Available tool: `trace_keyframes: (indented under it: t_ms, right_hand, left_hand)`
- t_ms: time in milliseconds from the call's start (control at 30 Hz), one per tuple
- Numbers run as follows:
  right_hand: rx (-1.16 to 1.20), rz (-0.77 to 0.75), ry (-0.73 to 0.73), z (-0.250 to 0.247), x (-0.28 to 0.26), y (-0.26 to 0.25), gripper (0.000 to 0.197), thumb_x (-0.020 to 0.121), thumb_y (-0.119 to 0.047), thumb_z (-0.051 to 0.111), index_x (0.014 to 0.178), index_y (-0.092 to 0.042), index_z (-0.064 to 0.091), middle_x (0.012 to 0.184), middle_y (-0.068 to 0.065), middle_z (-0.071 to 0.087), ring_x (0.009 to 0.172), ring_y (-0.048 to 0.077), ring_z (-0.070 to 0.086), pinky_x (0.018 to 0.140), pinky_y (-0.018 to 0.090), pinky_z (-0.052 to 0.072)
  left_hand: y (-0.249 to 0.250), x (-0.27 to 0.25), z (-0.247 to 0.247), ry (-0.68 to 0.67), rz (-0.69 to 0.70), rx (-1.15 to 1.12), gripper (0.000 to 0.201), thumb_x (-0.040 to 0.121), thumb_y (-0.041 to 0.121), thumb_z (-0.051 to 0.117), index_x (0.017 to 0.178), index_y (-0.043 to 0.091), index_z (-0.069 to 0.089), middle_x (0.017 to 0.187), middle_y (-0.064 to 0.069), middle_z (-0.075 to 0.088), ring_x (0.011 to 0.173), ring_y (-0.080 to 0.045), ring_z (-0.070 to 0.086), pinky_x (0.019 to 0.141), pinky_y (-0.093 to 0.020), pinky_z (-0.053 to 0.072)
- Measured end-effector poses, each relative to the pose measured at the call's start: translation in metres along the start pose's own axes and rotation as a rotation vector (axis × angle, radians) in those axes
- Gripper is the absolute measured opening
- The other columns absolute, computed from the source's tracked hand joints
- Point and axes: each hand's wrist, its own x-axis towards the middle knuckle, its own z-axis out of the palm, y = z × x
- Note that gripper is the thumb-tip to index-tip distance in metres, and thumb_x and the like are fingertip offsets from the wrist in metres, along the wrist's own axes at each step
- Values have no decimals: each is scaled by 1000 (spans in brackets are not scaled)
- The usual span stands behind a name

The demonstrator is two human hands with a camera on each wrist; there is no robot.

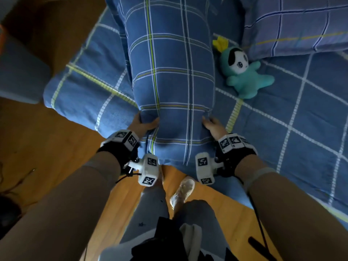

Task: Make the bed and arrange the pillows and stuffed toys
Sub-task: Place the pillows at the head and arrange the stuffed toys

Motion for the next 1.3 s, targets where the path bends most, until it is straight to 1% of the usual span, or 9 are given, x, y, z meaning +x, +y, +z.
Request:
trace_keyframes:
  t_ms: [200, 333, 500, 667, 767, 967, 1133, 1233, 1300]
  right_hand:
    - [-27, -56, 30, -18, -9, -19, 59, 87, -36, 61, 137, -9, 44, 138, 12, 50, 123, 31, 50, 101, 35, 41]
    - [-88, -94, 53, -28, -30, -18, 61, 85, -38, 63, 136, -9, 46, 138, 11, 51, 124, 30, 50, 107, 39, 39]
    - [-109, -98, 73, -37, -67, 11, 55, 88, -33, 62, 134, -7, 48, 137, 12, 51, 126, 31, 48, 100, 30, 40]
    - [-20, -29, 53, -36, -87, 43, 57, 88, -32, 62, 136, -7, 44, 140, 9, 47, 126, 29, 47, 90, 26, 36]
    - [35, -10, 67, -31, -85, 42, 49, 91, -26, 58, 131, 2, 47, 132, 15, 52, 118, 30, 51, 89, 33, 41]
    - [232, -80, 321, -48, -51, 1, 29, 99, -35, 41, 108, -9, 52, 97, 5, 51, 87, 17, 50, 80, 27, 36]
    - [-79, -18, -64, 9, -51, -38, 56, 102, -35, 24, 146, 0, 22, 154, 17, 25, 141, 29, 28, 111, 30, 23]
    - [-40, -50, -62, 7, -44, -41, 54, 101, -33, 28, 144, 2, 27, 151, 16, 30, 140, 26, 31, 112, 29, 22]
    - [111, -126, 11, -15, -31, -48, 41, 101, -24, 35, 131, 2, 44, 131, 15, 50, 122, 19, 50, 104, 31, 31]
  left_hand:
    - [15, -4, -10, -28, 27, -94, 60, 83, -2, 62, 137, -3, 35, 134, -19, 50, 105, -22, 60, 83, -28, 52]
    - [-14, 17, -22, -116, 28, -35, 114, 35, 43, 90, 133, 6, 44, 130, -20, 57, 117, -35, 57, 103, -52, 43]
    - [-58, 7, -18, -145, 23, 27, 133, 20, 57, 88, 135, 8, 43, 131, -18, 57, 119, -35, 56, 104, -52, 43]
    - [-68, -42, -11, -108, -42, -40, 95, 55, 23, 87, 136, 10, 40, 132, -18, 55, 119, -35, 55, 105, -51, 42]
    - [-61, -50, -14, -135, -64, -5, 106, 45, 34, 87, 137, 9, 41, 132, -16, 56, 116, -31, 57, 104, -48, 43]
    - [13, -34, -33, 2, -29, 53, 66, 90, 42, 54, 143, 11, 32, 146, -11, 39, 130, -37, 43, 93, -45, 43]
    - [30, -39, 17, -265, 14, -156, 25, 94, 9, 50, 118, 7, 56, 57, 10, 71, 53, -1, 67, 57, -15, 57]
    - [34, -26, 5, -316, -35, -95, 43, 92, 12, 54, 133, 1, 47, 93, -3, 75, 69, -2, 71, 86, -31, 57]
    - [52, -12, -17, -295, -151, 14, 63, 77, 45, 68, 129, 14, 49, 123, -9, 60, 100, -14, 64, 91, -44, 49]
